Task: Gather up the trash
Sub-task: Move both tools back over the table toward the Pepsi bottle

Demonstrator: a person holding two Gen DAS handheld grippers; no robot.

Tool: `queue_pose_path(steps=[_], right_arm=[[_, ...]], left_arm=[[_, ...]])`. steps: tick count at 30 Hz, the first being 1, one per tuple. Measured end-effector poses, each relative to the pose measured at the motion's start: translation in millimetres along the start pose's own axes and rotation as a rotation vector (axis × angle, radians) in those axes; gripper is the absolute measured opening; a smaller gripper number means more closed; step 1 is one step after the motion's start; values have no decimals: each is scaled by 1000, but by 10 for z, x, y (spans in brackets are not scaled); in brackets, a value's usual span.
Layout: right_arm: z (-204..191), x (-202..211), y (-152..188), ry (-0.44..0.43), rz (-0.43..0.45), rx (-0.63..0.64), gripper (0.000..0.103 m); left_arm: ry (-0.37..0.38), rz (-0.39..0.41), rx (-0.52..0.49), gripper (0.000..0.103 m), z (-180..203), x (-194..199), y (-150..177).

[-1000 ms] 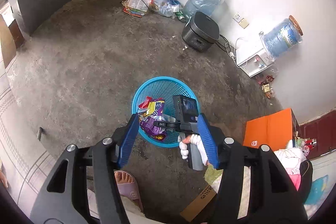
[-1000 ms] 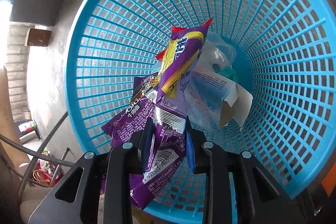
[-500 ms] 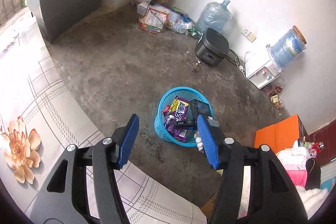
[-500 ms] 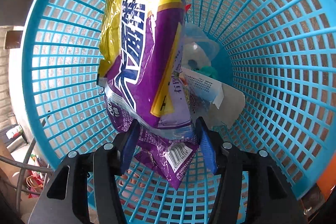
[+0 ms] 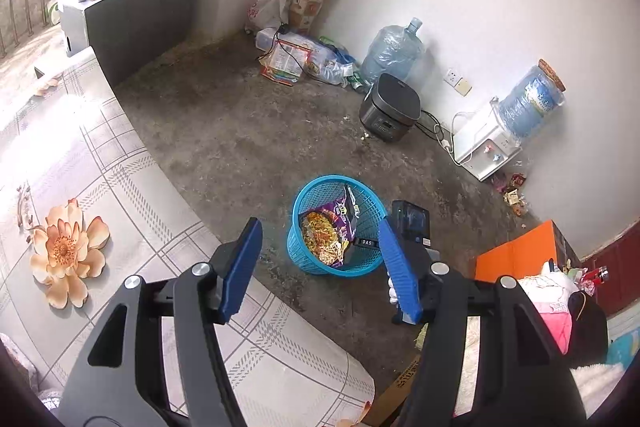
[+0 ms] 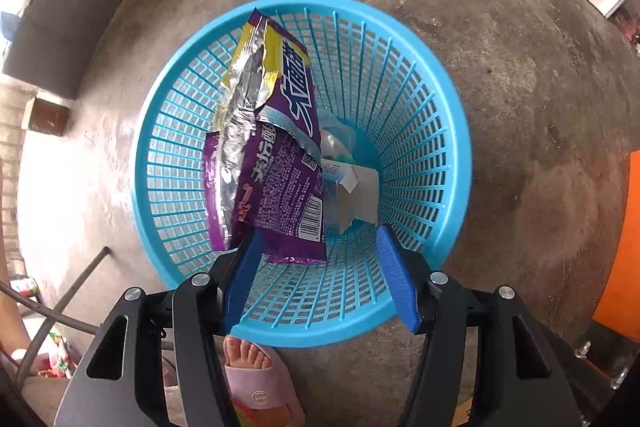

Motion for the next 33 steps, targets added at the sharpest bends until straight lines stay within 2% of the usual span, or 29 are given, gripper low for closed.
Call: queue_pose_path(steps=[3, 5, 7, 11, 13, 18, 20, 25, 28, 33], right_arm=[[129, 318, 168, 3, 112, -94, 58], [454, 564, 334, -13, 191, -160, 58], [592, 789, 476, -11, 261, -200, 58], [713, 1220, 700, -12, 360, -202, 58], [643, 1459, 811, -28, 402, -171, 58], [238, 2131, 1143, -120, 558, -42, 58], [27, 2378, 1275, -153, 619, 21, 63], [-599, 2929, 1722, -209, 770, 213, 91], [-982, 3187, 1968, -272, 812, 340, 96], [-1528, 3512, 2316, -367, 843, 496, 96]], left_arm=[[-11, 32, 5, 57, -29, 199, 53], [-17, 49, 6, 57, -49, 322, 94], [-22, 67, 9, 58, -62, 435, 139], [-22, 118, 7, 58, -97, 712, 259], [-27, 159, 0, 63, -99, 869, 316], [-54, 259, -31, 71, -138, 1278, 498], [-68, 282, -25, 76, -179, 1432, 574], [-171, 369, 15, 82, -377, 1913, 811], [-240, 434, 52, 82, -525, 2212, 992], [-326, 518, 135, 82, -806, 2642, 1306]])
Point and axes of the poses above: each gripper's, at about its wrist camera, not at the fingertips, and x roughly against the way its jaws point, z to its right, y to its underside, the point moved 1 cm from there along -x, roughly the way its jaws point, and after that the axes turned 1 degree about -x, right-handed, at the moved point
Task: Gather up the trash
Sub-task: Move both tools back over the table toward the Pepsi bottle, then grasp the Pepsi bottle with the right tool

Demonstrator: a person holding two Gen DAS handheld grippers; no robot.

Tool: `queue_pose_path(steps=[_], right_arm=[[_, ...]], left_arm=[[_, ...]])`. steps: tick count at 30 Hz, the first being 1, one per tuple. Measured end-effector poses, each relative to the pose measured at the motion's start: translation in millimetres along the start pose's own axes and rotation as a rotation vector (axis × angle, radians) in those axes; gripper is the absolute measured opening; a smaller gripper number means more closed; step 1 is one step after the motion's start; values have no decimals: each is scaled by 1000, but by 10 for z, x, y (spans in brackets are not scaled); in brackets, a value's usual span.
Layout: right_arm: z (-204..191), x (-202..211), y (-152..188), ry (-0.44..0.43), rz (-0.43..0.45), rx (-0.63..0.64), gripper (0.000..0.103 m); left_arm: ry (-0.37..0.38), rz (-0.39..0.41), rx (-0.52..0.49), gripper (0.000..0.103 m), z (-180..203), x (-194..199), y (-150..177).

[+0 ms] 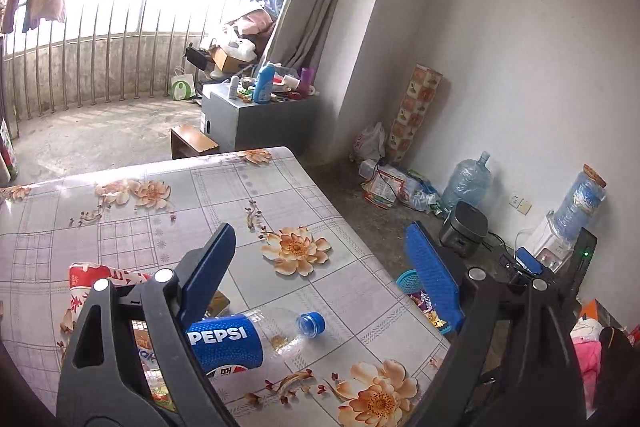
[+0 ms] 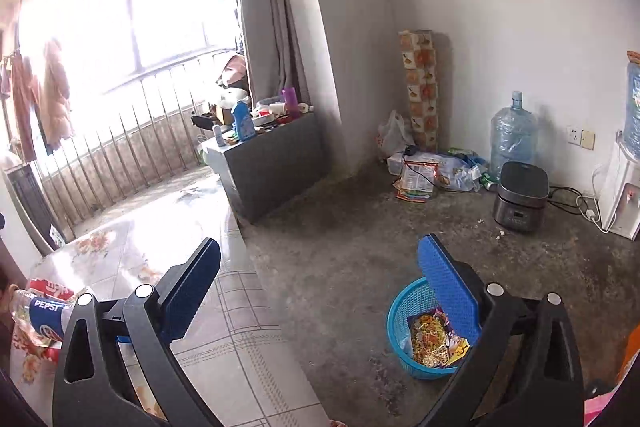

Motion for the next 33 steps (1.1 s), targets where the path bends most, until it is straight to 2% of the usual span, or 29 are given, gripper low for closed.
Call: queue_pose_path(steps=[4, 11, 15, 20, 24, 26, 29, 33], right_arm=[[-420, 105, -104, -115, -2, 51, 96], [-826, 45, -82, -342, -138, 8, 96], [-1131, -77, -14, -475, -231, 10, 96], [-1556, -200, 165, -601, -346, 34, 96], [-2041, -166, 338, -712, -389, 231, 96], [-2332, -83, 469, -755, -377, 421, 96], [-2668, -56, 659, -774, -383, 661, 96], [-2940, -230, 812, -794, -443, 845, 96]], left_arm=[[-96, 42, 66, 82, -401, 324, 83], [-274, 68, 220, 82, -1152, 761, 371], [-309, 47, 305, 82, -1518, 874, 583], [-291, -15, 381, 82, -1836, 796, 832], [-268, -33, 400, 80, -1955, 749, 953], [-259, -44, 403, 77, -2008, 698, 989], [-242, -61, 409, 70, -2088, 632, 1044], [-216, -68, 408, 57, -2128, 536, 1076]])
Point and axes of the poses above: each gripper's, at about its wrist camera, not at the fingertips, and x roughly against the way its jaws point, z to its right, y to its underside, the point moved 1 cm from there along -x, roughly the way its jaws point, and after that the axes turned 1 degree about -x, right-handed, at the moved point
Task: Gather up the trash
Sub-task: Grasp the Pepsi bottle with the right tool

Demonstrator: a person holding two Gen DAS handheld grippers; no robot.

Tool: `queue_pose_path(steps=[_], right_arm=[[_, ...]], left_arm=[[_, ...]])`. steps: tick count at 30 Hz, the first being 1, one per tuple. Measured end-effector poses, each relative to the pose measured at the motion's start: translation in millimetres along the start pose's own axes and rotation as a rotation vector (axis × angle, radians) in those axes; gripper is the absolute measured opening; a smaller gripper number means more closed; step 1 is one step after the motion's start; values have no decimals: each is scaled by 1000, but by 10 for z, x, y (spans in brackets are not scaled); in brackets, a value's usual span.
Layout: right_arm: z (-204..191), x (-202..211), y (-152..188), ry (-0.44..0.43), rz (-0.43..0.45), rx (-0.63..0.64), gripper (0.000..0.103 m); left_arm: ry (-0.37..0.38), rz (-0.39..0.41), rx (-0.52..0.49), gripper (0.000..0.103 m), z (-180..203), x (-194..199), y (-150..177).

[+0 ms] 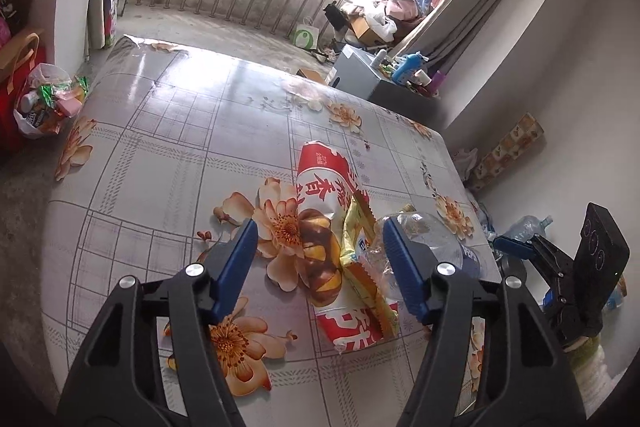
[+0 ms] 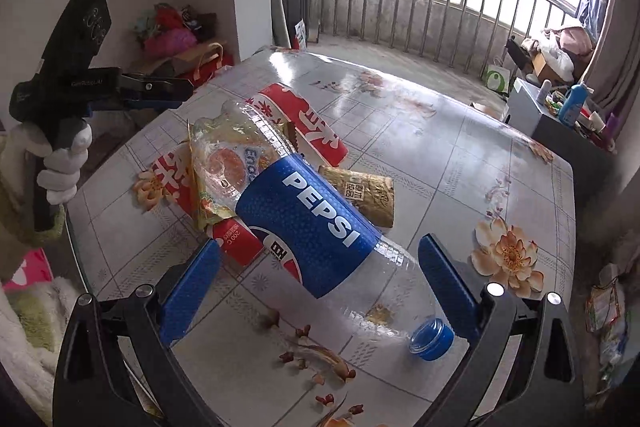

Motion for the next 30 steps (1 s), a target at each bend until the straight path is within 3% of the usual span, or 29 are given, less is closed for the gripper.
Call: queue_pose_path(steps=[5, 10, 22, 26, 29, 30], right_arm=[[43, -358, -86, -8, -132, 118, 96], [57, -340, -45, 29, -185, 122, 80], [286, 228, 610, 82, -220, -208, 62], [414, 394, 874, 113, -218, -353, 62], [585, 477, 1010, 138, -206, -481, 62], [634, 497, 1048, 146, -199, -523, 62]], left_arm=[[25, -15, -20, 44, 33, -94, 31], [21, -25, -61, 36, 135, -162, 51], [69, -5, -166, 36, 553, -141, -29], [101, -21, -236, 36, 838, -224, -135], [131, -100, -314, 41, 1060, -415, -285], [155, -152, -331, 49, 1123, -514, -341]])
Point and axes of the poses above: each gripper's, at about its wrist camera, not at the fingertips, and x roughly against the way its jaws point, z to its right, y to its underside, the point moved 1 cm from there along -x, roughly the way its jaws point, and after that the axes turned 1 degree about -x, right-handed, at the moved point
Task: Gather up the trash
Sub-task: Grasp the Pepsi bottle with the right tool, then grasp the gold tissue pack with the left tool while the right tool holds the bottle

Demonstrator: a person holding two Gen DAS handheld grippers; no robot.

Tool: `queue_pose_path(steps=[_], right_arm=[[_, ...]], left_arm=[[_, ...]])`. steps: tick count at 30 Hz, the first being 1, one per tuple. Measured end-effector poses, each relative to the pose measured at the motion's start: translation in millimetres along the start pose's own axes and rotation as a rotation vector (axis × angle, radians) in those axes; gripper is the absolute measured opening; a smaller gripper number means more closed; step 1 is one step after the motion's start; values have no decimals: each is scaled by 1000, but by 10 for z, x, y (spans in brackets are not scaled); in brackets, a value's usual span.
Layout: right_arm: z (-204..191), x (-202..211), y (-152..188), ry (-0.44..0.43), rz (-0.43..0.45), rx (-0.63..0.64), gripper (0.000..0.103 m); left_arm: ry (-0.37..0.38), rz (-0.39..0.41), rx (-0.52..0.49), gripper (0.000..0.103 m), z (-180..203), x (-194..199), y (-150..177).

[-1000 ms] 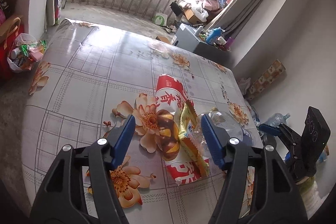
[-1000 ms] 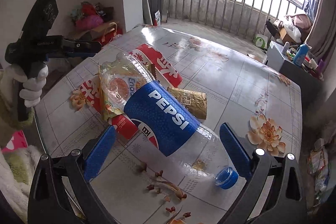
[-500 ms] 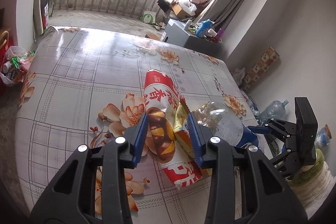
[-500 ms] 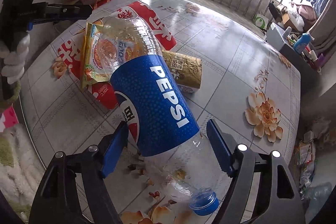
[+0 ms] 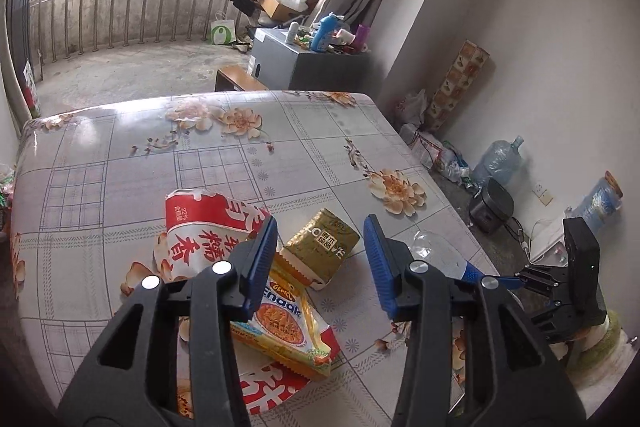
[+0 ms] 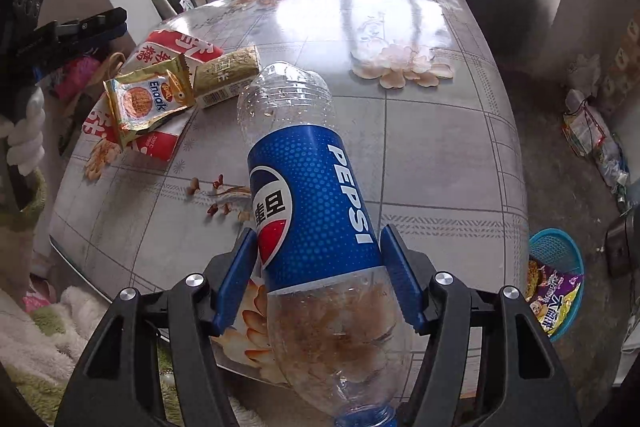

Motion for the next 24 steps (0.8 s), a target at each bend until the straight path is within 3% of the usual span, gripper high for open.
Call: queue_pose_path(steps=[2, 4, 6, 11, 18, 24], right_arm=[[101, 0, 3, 6, 11, -63, 62], [200, -8, -10, 1, 26, -121, 62], [252, -23, -19, -8, 34, -162, 62], [291, -37, -32, -26, 44, -196, 62], [392, -41, 6, -72, 62, -238, 62], [536, -19, 77, -76, 81, -295, 62]], left_arm=[[42, -89, -21, 53, 37, -211, -149], [23, -182, -80, 66, 60, -465, -253], [-38, -265, -159, 67, 94, -734, -306], [-72, -502, -280, 67, 116, -1275, -238], [-105, -655, -343, 68, 194, -1666, -126], [-120, -721, -337, 65, 304, -1802, -58]])
Point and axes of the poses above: each gripper's, at about its wrist camera, not at the fingertips, and x roughly against the way its jaws point, z to its right, y to its underside, the point moved 1 cm from there along -x, roughly the way its jaws point, and after that the axes turned 1 degree about -x, right-handed, at the moved point
